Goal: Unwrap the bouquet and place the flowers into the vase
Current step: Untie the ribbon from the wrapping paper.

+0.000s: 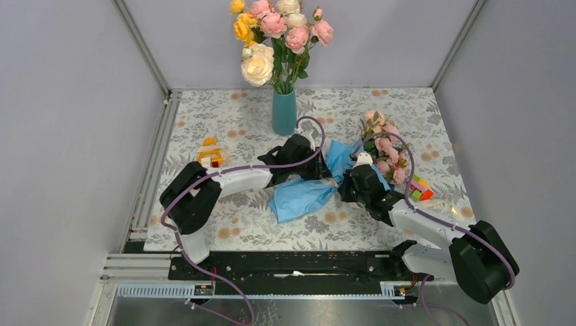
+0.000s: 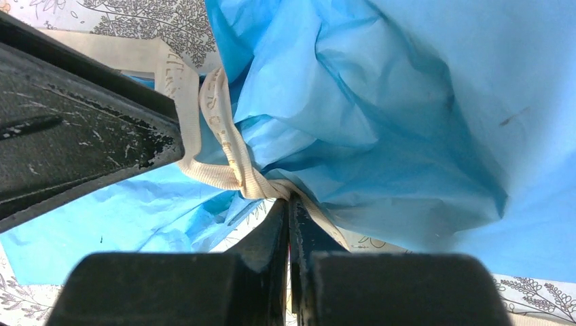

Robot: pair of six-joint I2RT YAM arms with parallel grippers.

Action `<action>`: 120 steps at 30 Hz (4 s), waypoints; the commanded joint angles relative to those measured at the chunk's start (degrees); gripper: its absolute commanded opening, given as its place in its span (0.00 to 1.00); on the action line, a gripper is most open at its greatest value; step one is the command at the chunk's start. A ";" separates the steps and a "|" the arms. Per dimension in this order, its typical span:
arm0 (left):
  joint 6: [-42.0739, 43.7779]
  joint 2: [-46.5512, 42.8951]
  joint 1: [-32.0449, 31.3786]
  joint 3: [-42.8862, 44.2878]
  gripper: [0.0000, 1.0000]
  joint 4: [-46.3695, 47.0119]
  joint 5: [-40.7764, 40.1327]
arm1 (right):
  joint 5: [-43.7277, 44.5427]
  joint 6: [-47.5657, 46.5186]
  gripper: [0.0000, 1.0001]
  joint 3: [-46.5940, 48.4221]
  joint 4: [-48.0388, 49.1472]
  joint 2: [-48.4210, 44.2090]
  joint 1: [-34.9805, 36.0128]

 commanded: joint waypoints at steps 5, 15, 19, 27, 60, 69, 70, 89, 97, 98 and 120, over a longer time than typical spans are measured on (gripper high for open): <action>-1.26 0.59 -0.96 2.02 0.41 4.93 1.90 | -0.12 -0.03 0.00 -0.38 0.63 -1.79 0.56; -2.81 3.26 -2.35 2.43 0.47 2.70 -0.25 | -0.59 -0.46 0.00 -0.61 0.98 -1.98 0.57; -3.50 3.57 -2.97 2.46 0.46 2.86 -1.02 | -0.81 -0.57 0.00 -0.75 1.38 -2.23 0.61; -4.23 4.80 -3.12 2.79 0.39 3.05 -3.70 | -1.91 -1.42 0.00 -1.34 1.27 -3.73 0.72; -1.84 3.41 -2.00 3.95 0.00 5.30 -4.87 | 6.00 6.72 0.00 -3.84 -14.77 -18.70 1.15; -1.46 3.19 -1.89 3.40 0.00 7.07 -0.58 | 0.68 4.93 0.25 -3.97 -16.74 -24.02 1.17; -1.61 2.97 -1.77 3.14 0.00 7.41 0.08 | -1.05 4.00 0.29 -3.90 -16.40 -24.39 1.15; -4.20 0.68 -1.38 2.70 0.00 8.81 9.65 | -13.91 -2.30 0.59 -2.24 -7.92 -21.78 1.27; -3.53 0.29 -1.38 3.80 0.00 5.52 8.61 | -12.15 -0.28 0.57 -4.57 -2.65 -22.81 1.27; -3.63 0.18 -1.32 3.65 0.00 5.50 8.54 | -12.33 -0.55 0.56 -4.26 -2.74 -22.44 1.24; -4.01 -0.90 -1.80 3.20 0.00 5.67 9.13 | -0.98 -5.24 0.39 -3.90 -2.44 -16.88 1.09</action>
